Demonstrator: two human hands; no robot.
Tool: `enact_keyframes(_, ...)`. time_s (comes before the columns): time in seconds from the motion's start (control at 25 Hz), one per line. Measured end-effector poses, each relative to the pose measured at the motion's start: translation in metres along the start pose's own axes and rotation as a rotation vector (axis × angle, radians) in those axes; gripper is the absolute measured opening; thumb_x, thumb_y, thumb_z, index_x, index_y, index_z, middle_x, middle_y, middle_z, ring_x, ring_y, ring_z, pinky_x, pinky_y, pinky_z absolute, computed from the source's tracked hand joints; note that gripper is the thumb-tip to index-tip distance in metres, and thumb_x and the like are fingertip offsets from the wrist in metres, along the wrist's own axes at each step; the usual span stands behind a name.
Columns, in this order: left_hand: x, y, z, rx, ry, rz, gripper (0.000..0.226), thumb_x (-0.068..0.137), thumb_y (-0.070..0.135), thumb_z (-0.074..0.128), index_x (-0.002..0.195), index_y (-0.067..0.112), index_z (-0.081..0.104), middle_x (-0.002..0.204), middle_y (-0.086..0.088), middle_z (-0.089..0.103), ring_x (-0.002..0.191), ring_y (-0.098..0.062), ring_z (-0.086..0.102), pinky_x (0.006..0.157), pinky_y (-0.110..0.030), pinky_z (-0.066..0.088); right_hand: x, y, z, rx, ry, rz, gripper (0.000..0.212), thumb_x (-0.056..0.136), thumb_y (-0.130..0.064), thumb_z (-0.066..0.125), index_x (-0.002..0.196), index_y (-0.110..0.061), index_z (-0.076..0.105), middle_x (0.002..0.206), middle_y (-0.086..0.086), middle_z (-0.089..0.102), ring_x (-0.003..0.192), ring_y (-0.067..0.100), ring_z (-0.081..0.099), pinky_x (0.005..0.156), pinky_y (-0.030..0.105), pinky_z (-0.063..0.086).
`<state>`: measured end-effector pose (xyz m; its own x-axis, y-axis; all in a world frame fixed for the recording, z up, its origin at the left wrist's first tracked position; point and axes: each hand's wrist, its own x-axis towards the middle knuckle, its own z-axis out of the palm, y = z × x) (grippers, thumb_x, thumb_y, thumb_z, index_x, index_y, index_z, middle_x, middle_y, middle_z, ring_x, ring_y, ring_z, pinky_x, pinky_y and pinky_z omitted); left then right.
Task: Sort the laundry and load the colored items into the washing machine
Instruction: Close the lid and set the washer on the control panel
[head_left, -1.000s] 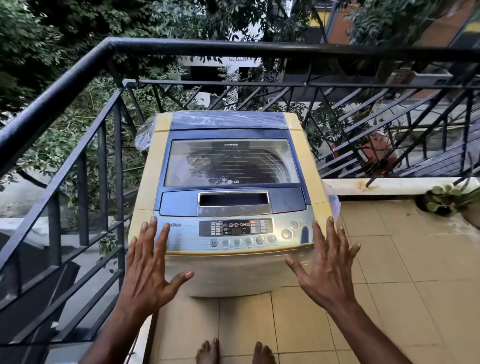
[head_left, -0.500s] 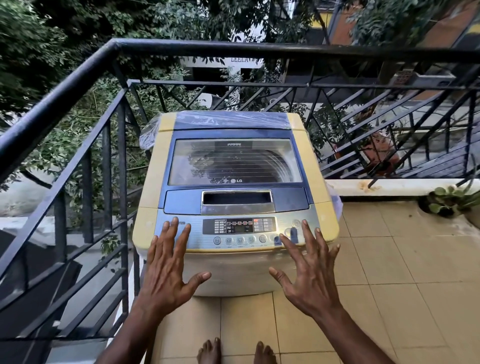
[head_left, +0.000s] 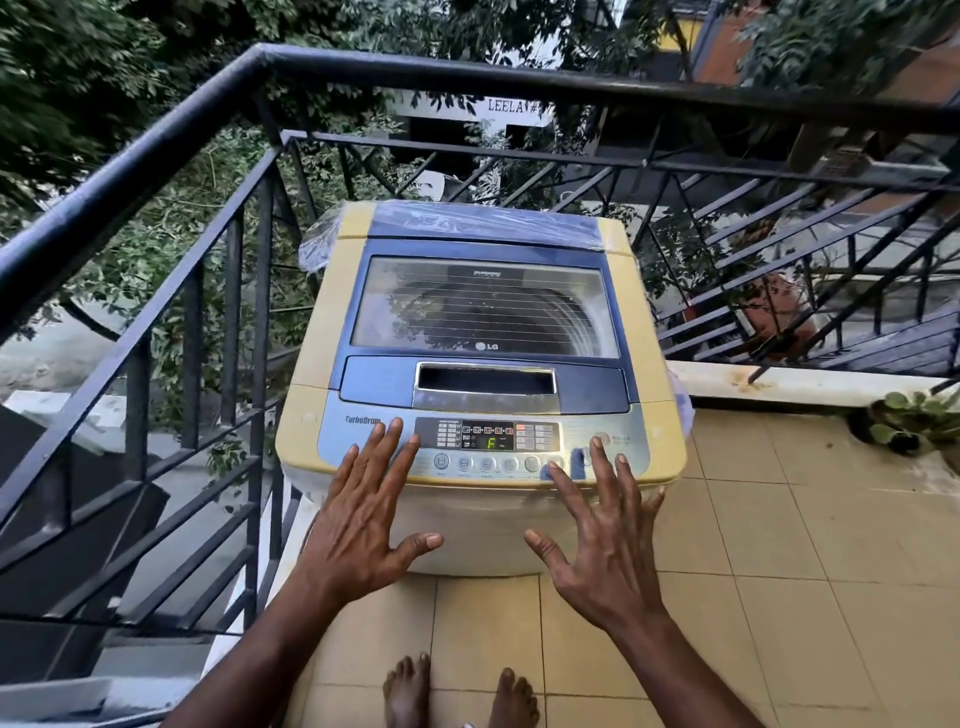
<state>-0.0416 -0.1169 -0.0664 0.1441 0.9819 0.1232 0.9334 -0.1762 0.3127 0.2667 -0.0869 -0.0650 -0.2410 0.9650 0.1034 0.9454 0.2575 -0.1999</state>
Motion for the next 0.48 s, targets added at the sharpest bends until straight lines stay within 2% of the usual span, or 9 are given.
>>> enact_keyframes(0.24, -0.0039, 0.0034, 0.0017, -0.004, -0.01, 0.014, 0.107, 0.083, 0.08, 0.048, 0.162, 0.021, 0.008, 0.171, -0.001, -0.001, 0.158, -0.024, 0.0, 0.125, -0.047, 0.006, 0.0008, 0.0033, -0.0013, -0.019, -0.027, -0.028, 0.08, 0.084, -0.082, 0.04, 0.155, -0.046, 0.029, 0.172, -0.002, -0.003, 0.158, 0.029, 0.005, 0.117, 0.075, 0.013)
enact_keyframes(0.48, -0.007, 0.0023, 0.0011, 0.0, -0.044, 0.059, 0.108, 0.085, 0.078, 0.049, 0.162, 0.017, 0.005, 0.171, -0.003, -0.002, 0.158, -0.023, 0.0, 0.124, -0.051, 0.013, -0.0001, 0.0055, -0.0049, -0.007, -0.057, -0.051, 0.084, 0.085, -0.082, 0.038, 0.157, -0.043, 0.024, 0.172, -0.004, -0.004, 0.158, 0.026, 0.004, 0.119, 0.072, 0.011)
